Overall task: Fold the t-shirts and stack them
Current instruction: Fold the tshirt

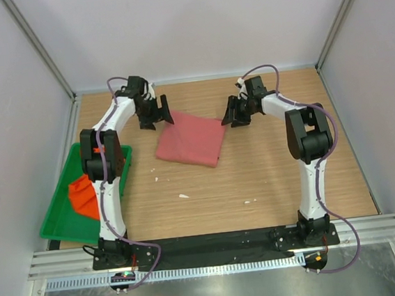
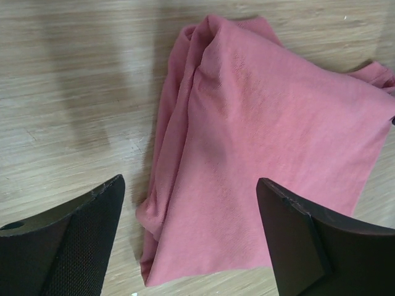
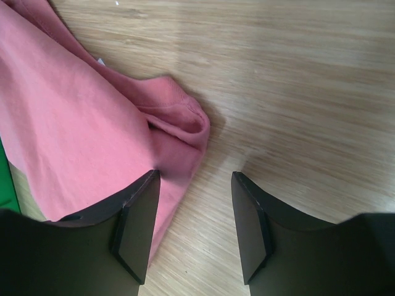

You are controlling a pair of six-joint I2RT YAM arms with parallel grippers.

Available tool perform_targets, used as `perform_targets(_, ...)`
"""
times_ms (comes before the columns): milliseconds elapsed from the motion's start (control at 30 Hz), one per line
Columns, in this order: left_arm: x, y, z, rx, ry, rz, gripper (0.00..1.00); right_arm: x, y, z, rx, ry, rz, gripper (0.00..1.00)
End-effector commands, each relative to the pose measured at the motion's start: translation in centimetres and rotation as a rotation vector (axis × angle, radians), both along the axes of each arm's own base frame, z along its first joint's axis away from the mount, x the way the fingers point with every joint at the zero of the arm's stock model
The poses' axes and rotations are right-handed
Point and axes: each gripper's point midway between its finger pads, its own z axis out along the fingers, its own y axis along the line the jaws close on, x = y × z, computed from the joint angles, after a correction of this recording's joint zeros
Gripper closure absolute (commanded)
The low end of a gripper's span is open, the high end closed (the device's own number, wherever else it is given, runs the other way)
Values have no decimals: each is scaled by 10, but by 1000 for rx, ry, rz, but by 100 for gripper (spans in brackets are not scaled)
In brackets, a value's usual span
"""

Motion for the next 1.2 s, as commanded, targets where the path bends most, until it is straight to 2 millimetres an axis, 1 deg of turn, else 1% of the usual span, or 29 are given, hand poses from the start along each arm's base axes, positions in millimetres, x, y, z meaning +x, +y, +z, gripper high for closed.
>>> perform_targets(0, -8, -5, 32, -68, -41, -43, 12, 20, 14, 26, 42, -96, 28, 45)
perform_targets(100, -22, -4, 28, -72, -16, -46, 11, 22, 17, 25, 51, -94, 36, 49)
perform_targets(200, -26, -4, 22, -74, 0, -50, 12, 24, 18, 26, 58, -99, 39, 53)
perform_targets(233, -28, -4, 18, -72, 8, -55, 13, 25, 19, 27, 68, -97, 39, 57)
perform_targets(267, -30, -3, 12, -70, 30, -56, 15, 24, 21, 25, 72, -88, 41, 60)
perform_targets(300, -33, -3, 10, -74, 47, -60, 18, 27, 22, 27, 76, -91, 42, 63)
perform_targets(333, -36, -3, 8, -74, 58, -60, 24, 27, 22, 28, 80, -86, 40, 66)
perform_targets(400, -42, 0, 6, -66, 79, -49, 27, 30, 22, 32, 80, -97, 39, 71)
perform_targets(433, -45, 1, 5, -59, 83, -46, 30, 31, 23, 33, 80, -100, 39, 78)
perform_targets(467, -50, 3, 0, -52, 98, -40, 31, 30, 23, 35, 85, -100, 41, 82)
perform_targets(500, -52, 4, 3, -47, 95, -38, 34, 31, 24, 38, 90, -105, 43, 86)
perform_targets(533, -53, 6, 3, -38, 94, -31, 38, 32, 24, 40, 91, -108, 41, 89)
perform_targets(600, -58, 7, 3, -40, 105, -19, 43, 36, 21, 44, 84, -115, 13, 92)
perform_targets(633, -59, 9, 4, -29, 103, -11, 47, 38, 20, 50, 78, -132, 2, 96)
perform_targets(700, -61, 14, 2, -6, 108, 5, 49, 41, 17, 55, 65, -150, -30, 98)
perform_targets(733, -63, 16, 2, 2, 112, 13, 52, 45, 12, 60, 46, -174, -58, 98)
perform_targets(800, -63, 20, 1, 14, 114, 27, 57, 51, 10, 62, 41, -194, -85, 98)
perform_targets(833, -63, 21, -1, 14, 123, 32, 66, 53, 9, 58, 33, -188, -96, 98)
perform_targets(867, -64, 22, -3, 14, 130, 36, 72, 53, 8, 55, 28, -177, -105, 98)
perform_targets(900, -64, 23, -4, 14, 138, 37, 79, 56, 9, 56, 29, -180, -110, 98)
perform_targets(933, -64, 25, -8, 20, 148, 42, 95, 58, 8, 53, 21, -177, -121, 98)
perform_targets(967, -64, 26, -10, 26, 153, 46, 100, 60, 7, 50, 17, -175, -129, 98)
perform_targets(1000, -66, 27, -11, 31, 163, 48, 100, 62, 7, 51, 15, -179, -137, 98)
perform_targets(1067, -69, 31, -17, 48, 183, 48, 100, 65, 4, 43, -1, -171, -148, 98)
perform_targets(1167, -76, 32, -22, 52, 204, 42, 100, 68, 1, 38, -24, -158, -168, 98)
